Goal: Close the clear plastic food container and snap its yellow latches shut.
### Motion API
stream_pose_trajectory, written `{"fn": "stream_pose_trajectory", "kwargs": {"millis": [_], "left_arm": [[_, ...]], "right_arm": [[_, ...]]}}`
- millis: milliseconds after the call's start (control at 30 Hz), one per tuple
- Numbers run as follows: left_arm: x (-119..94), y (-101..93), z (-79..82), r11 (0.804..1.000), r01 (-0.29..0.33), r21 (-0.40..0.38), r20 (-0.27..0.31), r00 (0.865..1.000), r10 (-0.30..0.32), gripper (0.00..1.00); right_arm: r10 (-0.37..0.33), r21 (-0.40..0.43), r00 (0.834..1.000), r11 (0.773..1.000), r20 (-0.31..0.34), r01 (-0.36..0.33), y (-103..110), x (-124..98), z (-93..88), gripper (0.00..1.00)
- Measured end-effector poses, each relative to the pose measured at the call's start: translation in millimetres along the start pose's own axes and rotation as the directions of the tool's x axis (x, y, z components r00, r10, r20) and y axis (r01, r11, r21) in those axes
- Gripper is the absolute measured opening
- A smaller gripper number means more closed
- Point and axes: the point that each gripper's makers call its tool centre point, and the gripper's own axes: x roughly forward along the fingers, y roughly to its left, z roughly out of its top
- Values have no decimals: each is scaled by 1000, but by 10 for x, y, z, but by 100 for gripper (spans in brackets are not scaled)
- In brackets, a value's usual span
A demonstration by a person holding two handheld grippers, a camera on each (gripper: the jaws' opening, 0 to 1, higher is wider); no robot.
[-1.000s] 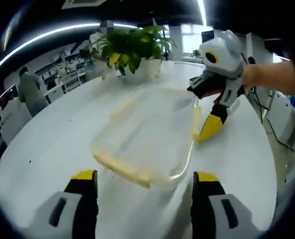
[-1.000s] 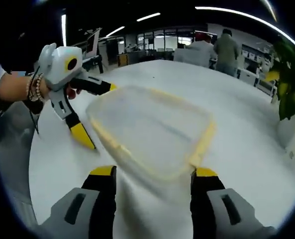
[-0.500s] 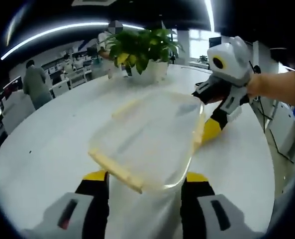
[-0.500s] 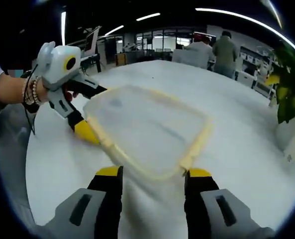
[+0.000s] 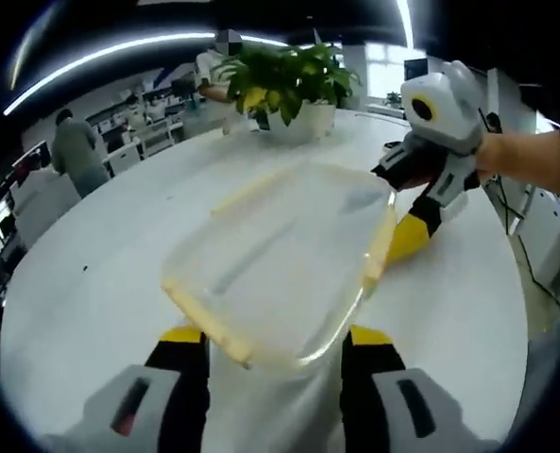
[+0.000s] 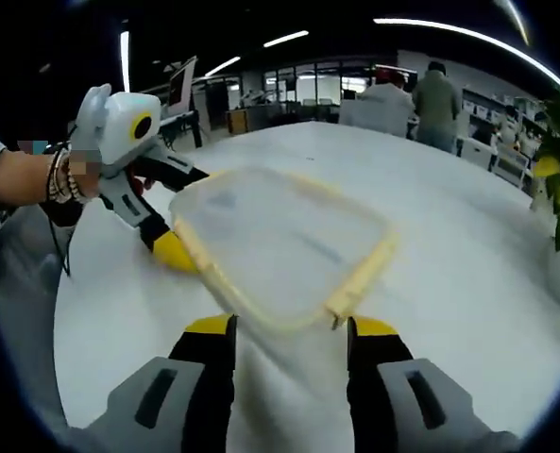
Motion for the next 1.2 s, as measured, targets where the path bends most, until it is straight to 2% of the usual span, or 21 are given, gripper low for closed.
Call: {"fn": "stream_pose_trajectory", "kwargs": {"millis": [200, 567, 800, 1000, 1200], "left_arm": [[-108, 261, -229, 999, -48, -9, -42, 998, 48, 49], [-290, 745, -518, 995, -98, -29, -92, 991, 95, 50], [-385, 952, -601, 992, -107, -67, -90, 991, 101, 50], [-395, 1133, -591, 992, -109, -68, -83, 991, 104, 51], [-351, 1219, -584, 992, -104, -69, -88, 991, 98, 51]], "right_arm": [[18, -66, 1000, 998, -19, -19, 156, 249, 147, 44], [47, -81, 999, 996, 7, -47, 364, 682, 460, 43], [49, -67, 998, 997, 42, -46, 397, 893, 621, 42], [49, -53, 997, 998, 59, -46, 376, 1045, 727, 42], [46, -49, 997, 998, 69, -42, 336, 1137, 802, 41]]}}
